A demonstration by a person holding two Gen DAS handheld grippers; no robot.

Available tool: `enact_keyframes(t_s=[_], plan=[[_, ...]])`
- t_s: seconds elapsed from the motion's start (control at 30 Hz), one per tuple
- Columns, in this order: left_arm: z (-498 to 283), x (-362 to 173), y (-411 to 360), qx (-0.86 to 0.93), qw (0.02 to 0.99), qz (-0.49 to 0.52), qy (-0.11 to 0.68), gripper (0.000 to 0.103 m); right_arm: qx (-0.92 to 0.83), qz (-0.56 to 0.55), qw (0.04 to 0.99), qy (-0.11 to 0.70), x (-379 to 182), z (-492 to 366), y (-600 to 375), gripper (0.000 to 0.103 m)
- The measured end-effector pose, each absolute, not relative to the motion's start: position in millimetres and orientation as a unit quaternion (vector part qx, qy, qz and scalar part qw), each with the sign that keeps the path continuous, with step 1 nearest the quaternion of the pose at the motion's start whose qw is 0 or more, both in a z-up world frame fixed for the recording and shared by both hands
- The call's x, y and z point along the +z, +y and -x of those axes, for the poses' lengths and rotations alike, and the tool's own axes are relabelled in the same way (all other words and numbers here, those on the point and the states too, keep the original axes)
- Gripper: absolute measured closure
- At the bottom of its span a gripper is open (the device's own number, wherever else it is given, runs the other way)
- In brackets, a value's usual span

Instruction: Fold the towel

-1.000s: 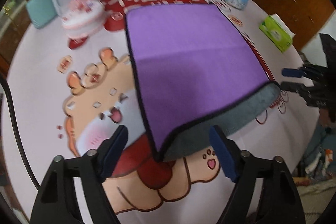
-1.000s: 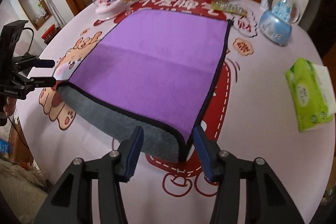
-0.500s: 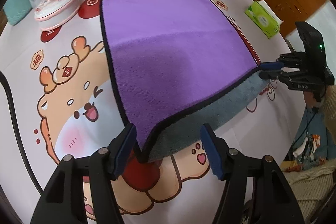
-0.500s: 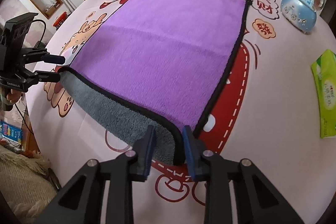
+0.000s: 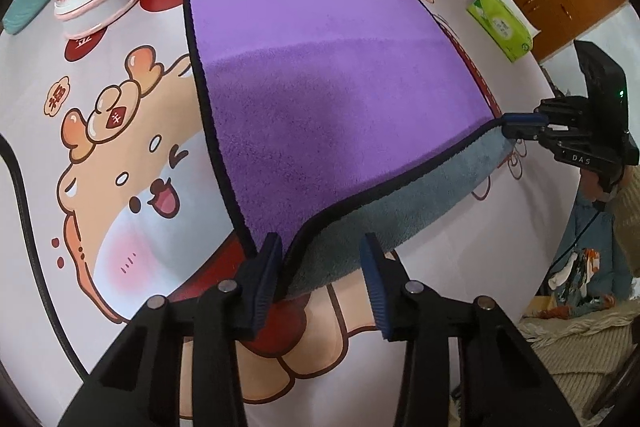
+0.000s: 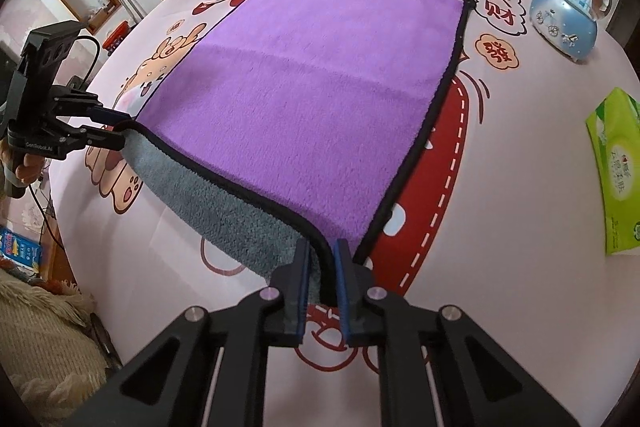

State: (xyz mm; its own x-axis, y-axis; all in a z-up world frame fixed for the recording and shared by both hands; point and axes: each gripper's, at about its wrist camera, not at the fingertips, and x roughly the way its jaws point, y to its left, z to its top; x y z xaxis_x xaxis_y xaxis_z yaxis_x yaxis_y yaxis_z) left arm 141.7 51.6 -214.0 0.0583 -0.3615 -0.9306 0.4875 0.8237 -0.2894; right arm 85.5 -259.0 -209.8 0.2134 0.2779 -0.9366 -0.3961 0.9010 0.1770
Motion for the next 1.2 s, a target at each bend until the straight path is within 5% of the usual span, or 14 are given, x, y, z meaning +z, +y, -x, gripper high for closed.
enact_keyframes(t_s=[0.23, 0.8, 1.2], plan=[[-138.1, -212.0, 49.7, -0.275, 0.733, -0.080, 0.617, 0.094, 0.205, 0.051, 0.786, 0.581, -206.0, -80.9, -258.7, 0.094], [-128.6, -206.8, 45.9, -0.254, 0.741, -0.127, 0.608, 0.099, 0.186, 0.057, 0.802, 0.565, -196.7, -71.8, -255.3, 0.096], [-155.6, -148.2, 31.1, -0.201, 0.804, -0.177, 0.531, 0.100, 0.146, 0.041, 0.842, 0.517, -158.9, -93.2, -261.5, 0.097]])
